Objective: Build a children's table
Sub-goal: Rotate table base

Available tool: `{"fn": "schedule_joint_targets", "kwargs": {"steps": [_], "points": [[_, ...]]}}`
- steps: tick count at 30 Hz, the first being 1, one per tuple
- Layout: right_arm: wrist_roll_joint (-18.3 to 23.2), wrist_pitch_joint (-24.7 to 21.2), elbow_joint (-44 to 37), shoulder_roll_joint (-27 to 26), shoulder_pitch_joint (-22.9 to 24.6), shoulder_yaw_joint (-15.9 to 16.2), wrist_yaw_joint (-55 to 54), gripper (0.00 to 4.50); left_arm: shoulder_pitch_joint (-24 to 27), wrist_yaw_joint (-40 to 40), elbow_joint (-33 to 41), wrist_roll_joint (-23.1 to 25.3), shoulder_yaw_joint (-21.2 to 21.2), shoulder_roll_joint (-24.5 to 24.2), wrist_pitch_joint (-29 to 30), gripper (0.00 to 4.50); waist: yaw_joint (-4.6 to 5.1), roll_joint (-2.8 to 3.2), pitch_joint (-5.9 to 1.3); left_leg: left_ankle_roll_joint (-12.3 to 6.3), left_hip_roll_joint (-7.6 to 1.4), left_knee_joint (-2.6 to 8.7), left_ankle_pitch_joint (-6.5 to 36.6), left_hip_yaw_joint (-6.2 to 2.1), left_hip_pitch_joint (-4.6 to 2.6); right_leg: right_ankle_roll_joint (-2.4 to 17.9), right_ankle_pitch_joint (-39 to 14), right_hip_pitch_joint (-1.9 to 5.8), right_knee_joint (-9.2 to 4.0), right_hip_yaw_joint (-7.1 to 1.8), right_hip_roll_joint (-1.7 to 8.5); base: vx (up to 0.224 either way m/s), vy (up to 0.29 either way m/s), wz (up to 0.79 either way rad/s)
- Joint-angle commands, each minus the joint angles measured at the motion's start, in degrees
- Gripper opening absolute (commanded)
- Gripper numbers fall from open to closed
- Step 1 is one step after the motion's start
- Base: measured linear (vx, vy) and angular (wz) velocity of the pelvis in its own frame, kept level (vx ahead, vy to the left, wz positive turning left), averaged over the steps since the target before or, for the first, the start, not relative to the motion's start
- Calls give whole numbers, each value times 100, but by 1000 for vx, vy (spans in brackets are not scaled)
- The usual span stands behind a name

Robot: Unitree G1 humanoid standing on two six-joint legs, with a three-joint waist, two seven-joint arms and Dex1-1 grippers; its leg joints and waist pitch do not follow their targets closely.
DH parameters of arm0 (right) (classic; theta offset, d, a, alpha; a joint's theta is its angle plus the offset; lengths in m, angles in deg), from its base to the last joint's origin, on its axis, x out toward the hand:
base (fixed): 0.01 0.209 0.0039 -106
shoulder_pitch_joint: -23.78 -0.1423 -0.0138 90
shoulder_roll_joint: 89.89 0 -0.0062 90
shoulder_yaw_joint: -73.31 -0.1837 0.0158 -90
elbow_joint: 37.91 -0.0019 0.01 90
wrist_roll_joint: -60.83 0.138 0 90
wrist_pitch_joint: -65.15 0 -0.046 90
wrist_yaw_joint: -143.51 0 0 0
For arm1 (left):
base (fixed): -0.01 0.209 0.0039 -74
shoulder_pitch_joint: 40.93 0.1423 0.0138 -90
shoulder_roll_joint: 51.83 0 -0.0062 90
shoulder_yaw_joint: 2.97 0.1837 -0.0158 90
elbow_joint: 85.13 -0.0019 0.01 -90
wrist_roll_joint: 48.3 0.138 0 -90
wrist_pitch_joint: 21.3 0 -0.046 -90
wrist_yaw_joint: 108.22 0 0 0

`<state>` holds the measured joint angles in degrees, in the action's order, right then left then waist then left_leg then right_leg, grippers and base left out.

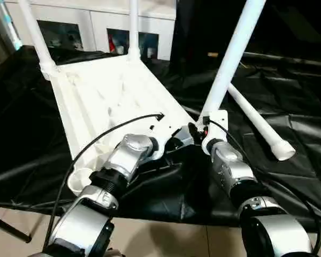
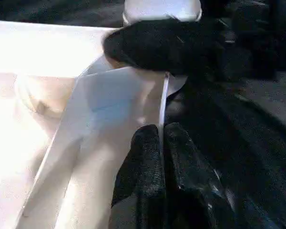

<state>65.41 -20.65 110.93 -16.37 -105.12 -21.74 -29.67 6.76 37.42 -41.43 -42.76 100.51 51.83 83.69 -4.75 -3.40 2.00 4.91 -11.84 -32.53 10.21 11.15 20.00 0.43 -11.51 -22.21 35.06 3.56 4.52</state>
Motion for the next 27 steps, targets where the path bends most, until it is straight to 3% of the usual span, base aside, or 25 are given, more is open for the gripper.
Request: {"fn": "schedule_joint_targets", "kwargs": {"steps": [1,3,4,5,6,9,11,13,14,15,17,19,20,22,24,26,27], "points": [[-55,-116,368,-259,127,237,229,365,-20,427,-175,-93,-209,140,-139,0,19,-22,-228,-68,-139,403,1685,-108,-2,625,-2211,145,-570,-237,388,0,0,0],[-108,-12,338,-177,132,270,233,365,-44,422,-228,-109,-234,109,-207,0,41,-28,-238,-53,-145,410,1652,-123,10,581,-2244,151,-572,-234,392,0,0,0],[-110,71,233,-65,200,245,248,365,-93,504,-324,-122,-300,84,-256,0,57,-90,-236,-87,-143,398,1641,-107,6,573,-2217,133,-581,-239,382,0,0,0],[-121,106,214,-35,222,231,238,365,-109,533,-365,-119,-326,85,-274,0,48,-71,-228,-102,-137,398,1652,-105,-4,575,-2239,123,-582,-239,382,0,0,0],[-131,140,157,15,272,215,235,365,-138,608,-413,-120,-371,80,-252,0,50,-107,-236,-151,-142,389,1519,-102,22,610,-2083,144,-565,-246,393,0,0,0],[-97,214,-30,161,471,87,252,365,-359,1175,-721,-178,-631,81,-85,0,52,-102,-253,-182,-139,376,1393,-95,24,644,-1820,154,-535,-247,379,0,0,0],[-98,264,-91,233,590,61,261,365,-507,1467,-931,-309,-837,117,-202,0,75,-143,-290,-267,-122,344,1000,-94,86,770,-1101,206,-446,-235,350,0,0,0],[-92,274,-83,292,680,24,160,365,-655,1764,-1120,-536,-1129,193,-433,0,85,-144,-307,-380,-105,305,748,-79,106,900,-680,227,-414,-233,353,0,0,0],[-84,274,-73,296,692,9,134,365,-679,1818,-1144,-584,-1187,212,-476,0,92,-158,-356,-495,-95,265,427,-79,139,1029,-124,270,-334,-232,352,0,0,0],[-51,272,-50,304,709,-30,108,365,-753,1807,-1194,-811,-1398,292,-751,0,123,-146,-352,-642,-86,252,178,-79,156,1156,376,268,-283,-225,323,56,4,-5],[-40,276,-32,303,711,-42,95,376,-790,1705,-1187,-952,-1513,348,-866,44,122,-154,-353,-878,-73,206,97,-39,97,1400,766,241,-267,-240,328,57,3,-3],[-27,284,-38,281,721,-42,88,376,-794,1567,-1137,-1022,-1580,390,-989,57,88,-155,-364,-1046,-96,189,-56,-33,79,1588,1162,237,-221,-239,324,0,0,0],[-35,274,-54,270,724,-36,82,376,-793,1541,-1125,-1013,-1577,389,-1001,57,76,-147,-349,-1087,-105,192,-59,-30,65,1622,1167,222,-224,-234,325,0,0,0],[-54,259,-96,245,723,-18,67,376,-793,1623,-1116,-940,-1566,358,-1203,85,59,-158,-312,-1066,-143,217,206,-28,44,1614,653,209,-272,-226,347,0,0,0],[-100,261,-107,232,708,33,41,376,-752,1628,-978,-892,-1574,233,-1478,96,56,-187,-283,-825,-177,254,574,-39,20,1493,21,191,-327,-233,361,0,0,0],[-123,272,-106,233,706,57,32,376,-722,1655,-876,-901,-1604,170,-1572,111,52,-173,-278,-687,-186,267,680,-47,12,1450,-94,189,-330,-239,364,0,0,0],[-158,300,-139,235,708,97,71,376,-604,1912,-456,-828,-1675,-88,-1581,123,45,-185,-270,-551,-203,281,778,-62,26,1407,-124,206,-314,-241,379,0,0,0]]}}
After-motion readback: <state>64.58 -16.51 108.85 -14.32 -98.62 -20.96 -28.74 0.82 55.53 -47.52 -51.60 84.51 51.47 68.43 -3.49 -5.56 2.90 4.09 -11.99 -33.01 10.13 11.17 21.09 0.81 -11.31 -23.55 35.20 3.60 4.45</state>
